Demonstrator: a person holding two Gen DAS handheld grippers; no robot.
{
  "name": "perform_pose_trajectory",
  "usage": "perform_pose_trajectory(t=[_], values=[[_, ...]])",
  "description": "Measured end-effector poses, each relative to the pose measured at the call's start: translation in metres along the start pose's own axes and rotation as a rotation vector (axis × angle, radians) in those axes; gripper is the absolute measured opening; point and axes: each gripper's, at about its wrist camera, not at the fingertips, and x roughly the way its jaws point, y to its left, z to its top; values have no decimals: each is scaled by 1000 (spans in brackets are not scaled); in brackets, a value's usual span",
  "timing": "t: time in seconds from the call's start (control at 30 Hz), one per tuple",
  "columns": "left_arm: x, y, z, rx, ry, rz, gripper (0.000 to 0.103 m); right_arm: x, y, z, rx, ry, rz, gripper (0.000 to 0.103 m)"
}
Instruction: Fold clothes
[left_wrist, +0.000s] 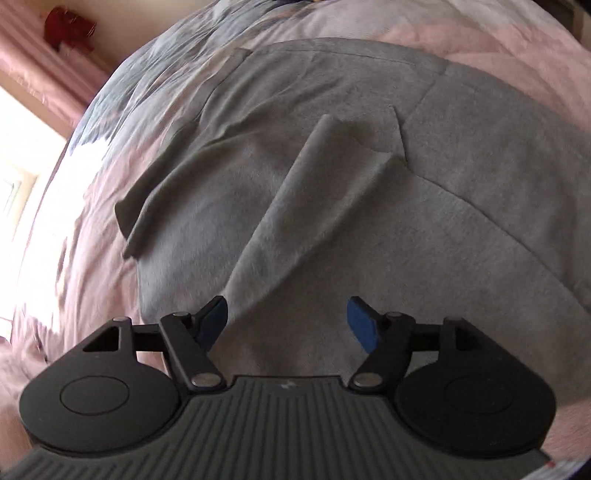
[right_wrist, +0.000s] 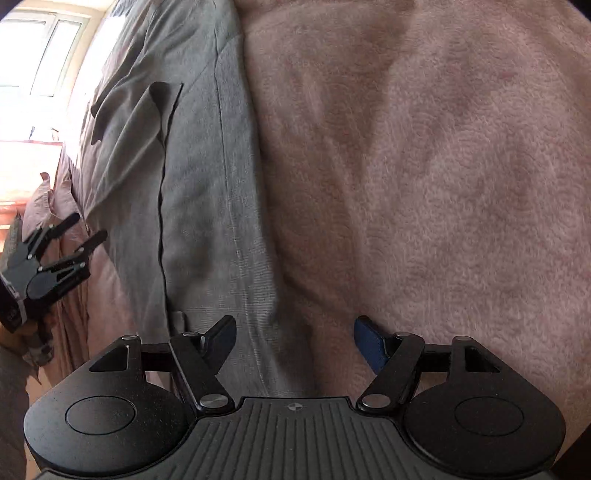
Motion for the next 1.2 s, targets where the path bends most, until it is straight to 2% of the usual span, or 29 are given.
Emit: perform_pose_trajectory(t=[0.03, 0.1, 0.13, 0.17, 0.2, 0.23, 0.27, 0.3, 0.37, 0.43, 0.5, 0.57, 0.63, 0.67, 0.7, 0.73, 0.8, 0.83, 0.9, 0.97, 1.03, 1.07, 1.13, 1.2], values=[[8, 0, 3, 34, -7, 13, 73, -2, 1, -1, 2, -9, 0, 68], [30, 1, 7, 73, 2, 34, 72, -1, 1, -7, -3, -21, -5, 68], [40, 1, 7, 73, 12, 19, 62, 0, 3, -10, -13, -27, -12, 68], [51, 3, 4, 67, 25, -33, 48, 0, 4, -14, -25, -37, -22, 66], [56, 2, 3, 63, 37, -68, 25, 0, 6, -16, -39, -45, -37, 59], [58, 0, 2, 54, 43, -76, 9, 1, 7, -16, -56, -47, -53, 43], [54, 0, -2, 33, 31, -75, 4, 1, 7, -17, -65, -45, -63, 32], [45, 1, -6, -7, 11, -69, 2, 1, 6, -16, -63, -43, -58, 8], [10, 13, -21, -135, -46, -60, 1, -3, 5, -16, -54, -39, -31, 5], [-35, 26, -46, -280, -93, -54, 1, -9, 10, -18, -105, -42, -30, 3], [-78, 35, -88, -436, -67, -13, 1, -14, 17, -19, -152, -40, -35, 3], [-114, 33, -144, -602, 43, 60, 1, -18, 25, -19, -187, -25, -42, 3], [-139, 30, -206, -810, 213, 133, 0, -19, 31, -18, -222, 1, -77, 5], [-154, 24, -238, -920, 288, 162, 0, -18, 33, -18, -230, 20, -98, 8], [-169, 17, -260, -1004, 334, 185, 0, -17, 33, -19, -230, 38, -121, 20], [-183, 8, -276, -1074, 356, 208, 2, -15, 32, -21, -223, 56, -141, 37], [-204, -11, -291, -1193, 341, 218, 9, -13, 28, -26, -194, 58, -110, 50], [-208, -19, -292, -1230, 318, 208, 22, -11, 26, -28, -174, 56, -96, 50], [-206, -32, -289, -1295, 250, 172, 32, -6, 22, -31, -139, 43, -79, 51], [-187, -31, -278, -1339, 176, 110, 36, 0, 19, -32, -121, 20, -69, 51], [-159, -22, -267, -1361, 117, 62, 58, 5, 17, -37, -125, -5, -44, 51], [-144, -18, -261, -1359, 93, 50, 62, 7, 16, -39, -130, -15, -31, 51], [-115, -13, -250, -1336, 86, 65, 73, 15, 18, -46, -130, -24, -3, 51], [-79, -4, -241, -1327, 122, 68, 76, 21, 20, -53, -142, -11, 34, 51]])
